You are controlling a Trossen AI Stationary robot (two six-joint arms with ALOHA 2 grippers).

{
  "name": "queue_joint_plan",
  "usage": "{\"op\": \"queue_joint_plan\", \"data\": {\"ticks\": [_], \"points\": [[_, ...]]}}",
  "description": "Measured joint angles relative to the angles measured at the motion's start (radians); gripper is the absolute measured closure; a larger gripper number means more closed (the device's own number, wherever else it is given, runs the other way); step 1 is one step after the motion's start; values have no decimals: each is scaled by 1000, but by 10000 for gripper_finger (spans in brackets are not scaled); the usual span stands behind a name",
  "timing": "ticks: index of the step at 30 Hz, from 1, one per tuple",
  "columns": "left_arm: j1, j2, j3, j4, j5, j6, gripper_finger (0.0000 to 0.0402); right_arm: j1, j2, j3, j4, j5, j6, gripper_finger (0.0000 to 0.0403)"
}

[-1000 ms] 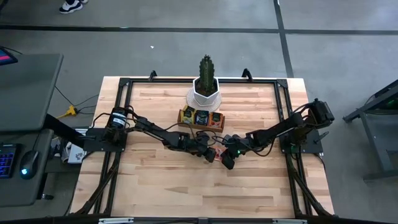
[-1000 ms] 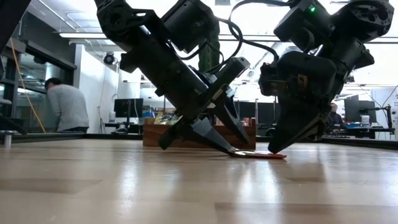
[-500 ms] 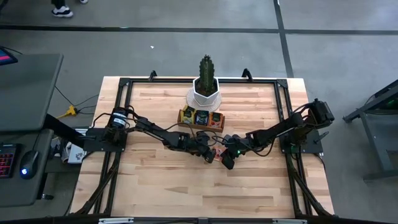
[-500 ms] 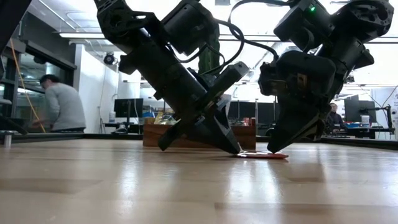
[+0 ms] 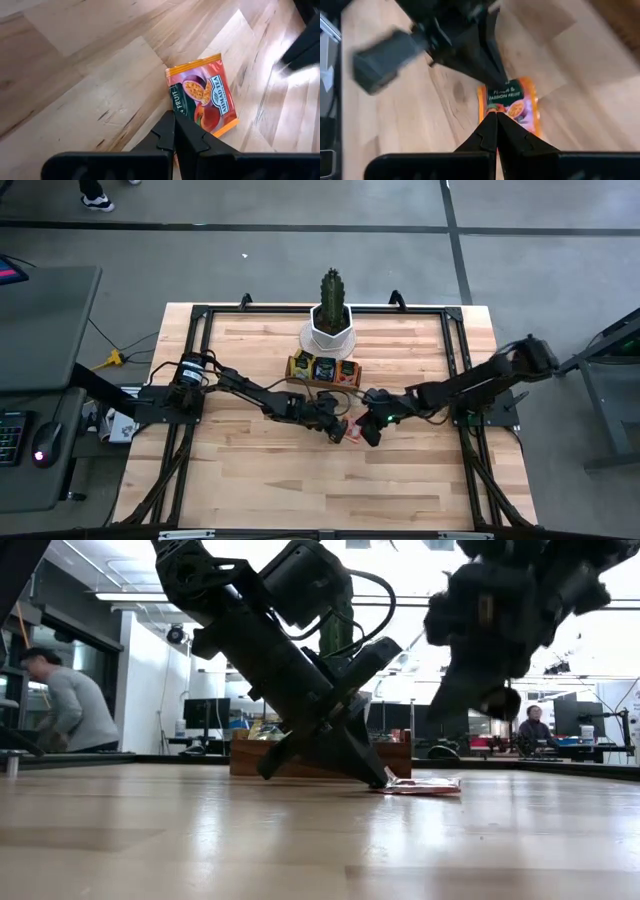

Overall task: Pick & Place Tea
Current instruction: Put the orange tea bag into the right section of the wooden organizer

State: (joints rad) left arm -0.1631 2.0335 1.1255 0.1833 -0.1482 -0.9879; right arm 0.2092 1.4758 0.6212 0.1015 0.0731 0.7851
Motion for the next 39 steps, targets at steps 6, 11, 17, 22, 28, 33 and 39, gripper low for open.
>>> {"op": "queue_joint_plan", "data": {"ticks": [6,11,17,22,28,33,39], "points": [[1,-44,0,-2,-3,111,401,5,-218,0,-162,48,2,403],[27,-91,0,-10,-6,243,401,16,-400,0,-257,92,1,403],[71,-160,1,-12,20,403,401,16,-550,1,-379,125,-3,403],[131,-211,52,-102,119,549,401,16,-596,1,-464,127,-3,403],[197,-216,328,-536,205,865,401,16,-587,0,-479,119,-4,403],[252,-186,613,-913,203,1133,401,16,-586,0,-479,118,-9,403],[333,-126,824,-1192,207,1296,401,16,-586,0,-480,127,-28,403]]}}
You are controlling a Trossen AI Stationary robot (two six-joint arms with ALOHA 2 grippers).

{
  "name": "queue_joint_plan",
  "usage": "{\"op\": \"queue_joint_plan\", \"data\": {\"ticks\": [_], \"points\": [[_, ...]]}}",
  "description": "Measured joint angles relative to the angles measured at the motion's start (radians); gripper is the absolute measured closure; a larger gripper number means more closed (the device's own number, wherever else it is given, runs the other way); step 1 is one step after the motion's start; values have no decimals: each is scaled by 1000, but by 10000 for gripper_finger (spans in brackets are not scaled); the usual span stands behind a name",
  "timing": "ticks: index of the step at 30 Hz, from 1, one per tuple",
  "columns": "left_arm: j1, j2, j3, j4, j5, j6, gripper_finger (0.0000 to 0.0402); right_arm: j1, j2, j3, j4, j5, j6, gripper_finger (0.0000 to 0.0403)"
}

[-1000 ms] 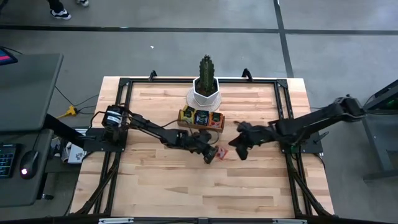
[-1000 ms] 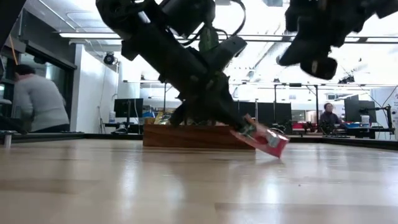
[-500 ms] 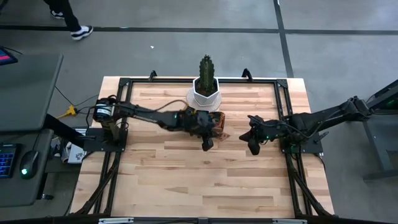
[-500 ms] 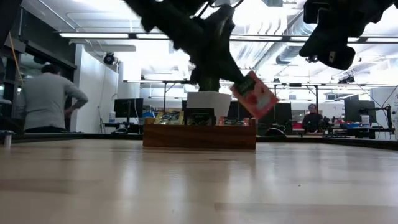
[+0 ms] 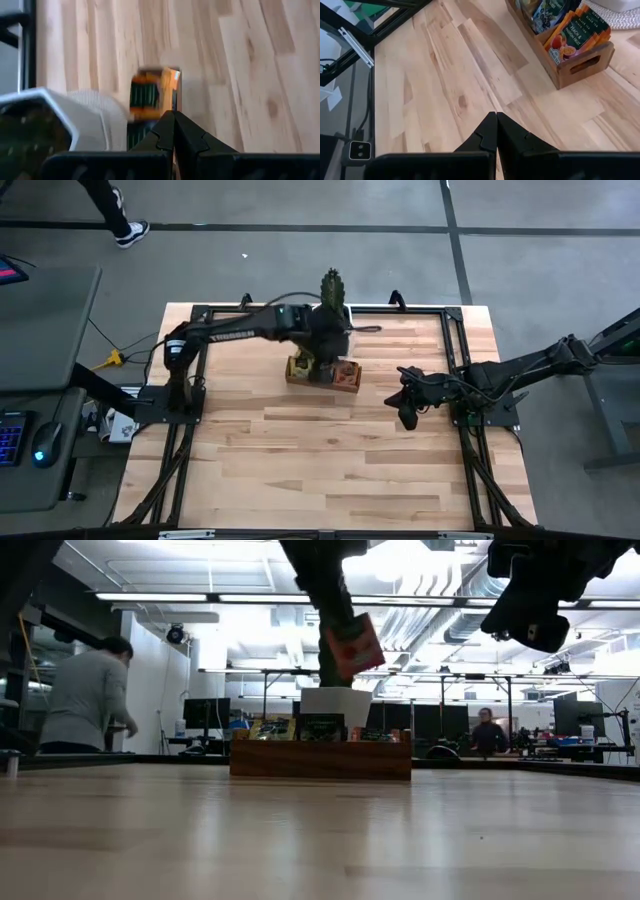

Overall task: Pick & Place Tea
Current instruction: Put the orange tea bag into the right section of the wooden organizer

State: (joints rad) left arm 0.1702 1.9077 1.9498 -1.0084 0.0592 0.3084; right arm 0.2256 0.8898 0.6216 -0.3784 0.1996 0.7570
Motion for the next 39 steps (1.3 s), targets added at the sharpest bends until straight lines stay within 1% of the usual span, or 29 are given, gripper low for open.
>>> {"op": "queue_joint_plan", "data": {"ticks": [2,8,14,18,23,35,38,39], "points": [[24,9,25,-44,17,35,401,0,0,0,0,3,-6,403],[66,63,38,-49,57,67,401,0,0,0,-2,20,-14,403],[65,118,42,-18,66,91,401,0,0,0,-3,34,-22,403],[65,143,40,-4,95,99,401,0,0,0,-3,34,-24,403],[65,162,40,15,92,113,401,0,0,0,-4,35,-22,403],[66,158,41,40,88,142,401,-1,0,-1,-7,53,-2,403],[65,191,44,78,88,141,401,-1,0,-1,-7,53,-1,403],[66,201,41,68,88,140,401,0,0,-1,-7,53,1,403]]}}
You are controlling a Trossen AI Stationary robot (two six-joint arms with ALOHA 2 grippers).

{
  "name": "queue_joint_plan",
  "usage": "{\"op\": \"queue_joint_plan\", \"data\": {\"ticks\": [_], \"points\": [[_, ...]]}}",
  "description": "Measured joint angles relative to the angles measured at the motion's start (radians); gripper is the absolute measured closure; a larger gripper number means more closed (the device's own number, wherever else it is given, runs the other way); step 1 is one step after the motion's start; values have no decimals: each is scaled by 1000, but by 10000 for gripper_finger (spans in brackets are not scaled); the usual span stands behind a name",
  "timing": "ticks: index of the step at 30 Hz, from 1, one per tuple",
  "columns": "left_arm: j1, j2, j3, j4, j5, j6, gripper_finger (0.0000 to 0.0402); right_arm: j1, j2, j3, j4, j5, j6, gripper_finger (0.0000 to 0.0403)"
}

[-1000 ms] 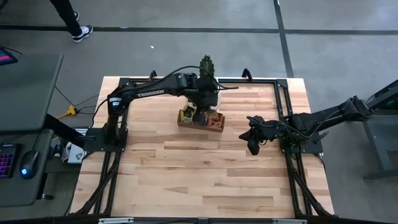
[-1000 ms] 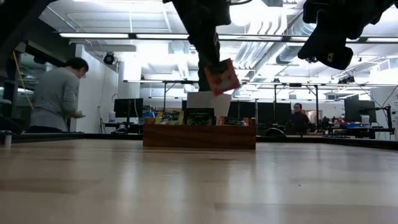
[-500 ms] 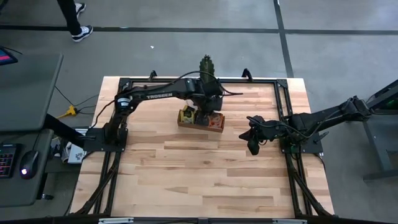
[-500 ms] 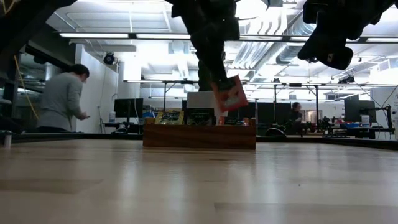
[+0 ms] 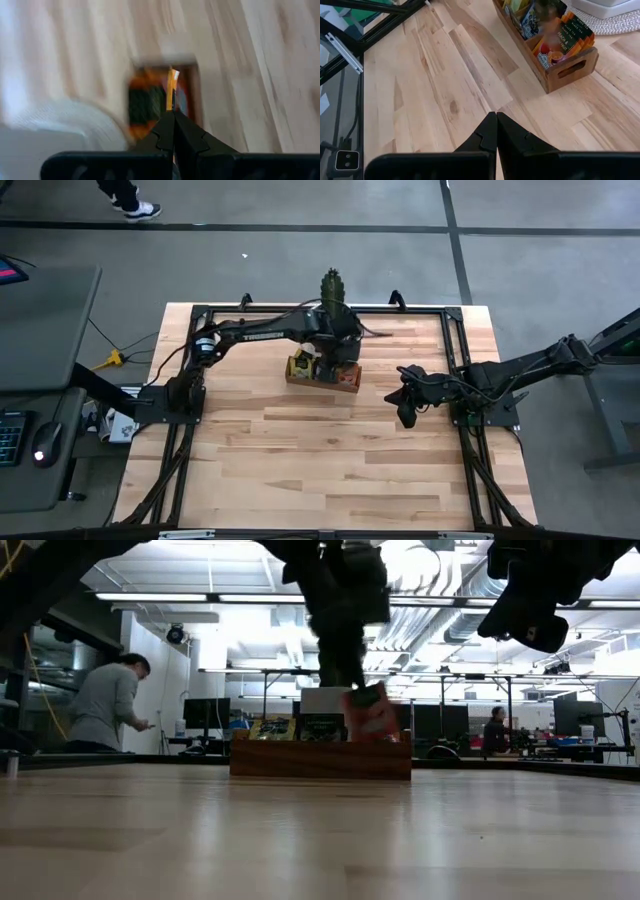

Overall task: Pick & Place Tea
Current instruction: Put the orange tea bag into the right section of the wooden organizer

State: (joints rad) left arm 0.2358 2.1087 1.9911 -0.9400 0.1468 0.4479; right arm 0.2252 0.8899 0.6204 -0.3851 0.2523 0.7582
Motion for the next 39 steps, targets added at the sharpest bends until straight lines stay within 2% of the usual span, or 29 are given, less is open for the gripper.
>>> {"op": "queue_joint_plan", "data": {"ticks": [2,4,7,24,29,39], "points": [[1,5,-8,-39,0,1,401,0,0,-1,0,0,0,403],[0,15,4,0,0,5,401,0,0,-2,0,0,1,403],[0,27,-2,-43,-3,5,401,0,0,-2,0,0,3,403],[0,24,-1,-29,-31,12,401,0,0,-2,-1,0,4,403],[1,77,-5,-49,-2,13,401,0,0,-2,-4,0,4,403],[0,95,-2,-12,-73,-6,397,0,0,-2,-20,0,4,403]]}}
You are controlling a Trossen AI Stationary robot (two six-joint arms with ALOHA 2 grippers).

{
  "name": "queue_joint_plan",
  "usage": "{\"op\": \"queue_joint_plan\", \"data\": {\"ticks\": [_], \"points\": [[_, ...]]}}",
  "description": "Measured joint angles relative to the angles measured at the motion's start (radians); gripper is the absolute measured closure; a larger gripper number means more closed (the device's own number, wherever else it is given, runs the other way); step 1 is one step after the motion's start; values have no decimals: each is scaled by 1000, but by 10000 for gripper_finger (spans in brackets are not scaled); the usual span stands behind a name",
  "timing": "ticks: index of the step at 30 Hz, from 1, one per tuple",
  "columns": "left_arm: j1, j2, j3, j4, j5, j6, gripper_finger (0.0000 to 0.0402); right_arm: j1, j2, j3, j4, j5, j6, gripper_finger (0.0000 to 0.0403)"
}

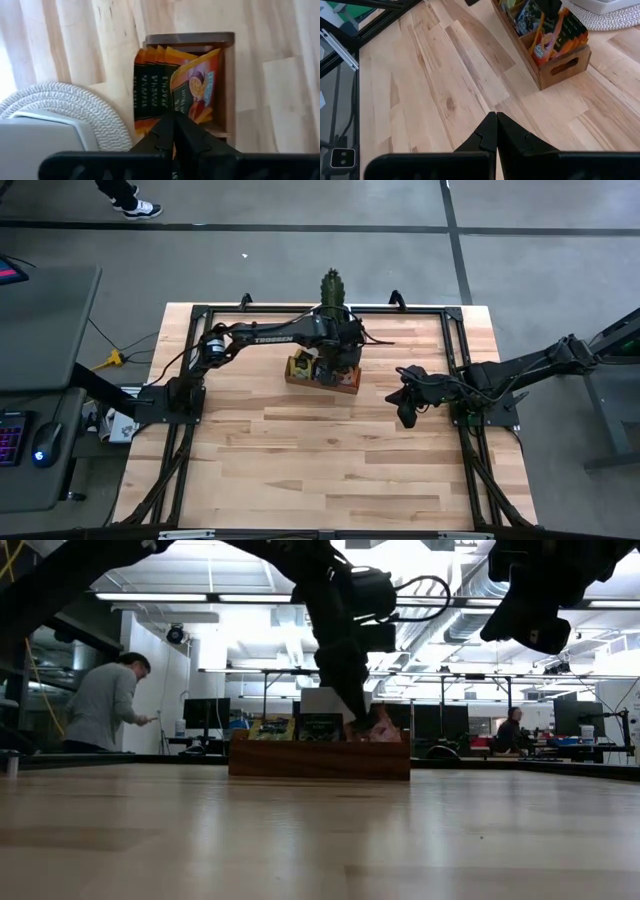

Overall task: Pick & Place Tea
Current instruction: Put the orange tea bag into the right section of the wooden organizer, then return to Home Position

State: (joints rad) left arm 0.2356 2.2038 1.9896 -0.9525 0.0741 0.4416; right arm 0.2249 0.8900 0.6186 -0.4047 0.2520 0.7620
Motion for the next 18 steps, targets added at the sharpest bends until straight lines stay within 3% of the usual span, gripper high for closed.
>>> {"op": "queue_joint_plan", "data": {"ticks": [4,13,18], "points": [[0,0,8,4,-11,8,372,0,0,0,-7,0,6,403],[0,0,118,-68,-14,35,264,0,0,0,-31,0,25,402],[-2,-5,150,-87,-29,32,243,0,0,0,-33,0,23,403]]}}
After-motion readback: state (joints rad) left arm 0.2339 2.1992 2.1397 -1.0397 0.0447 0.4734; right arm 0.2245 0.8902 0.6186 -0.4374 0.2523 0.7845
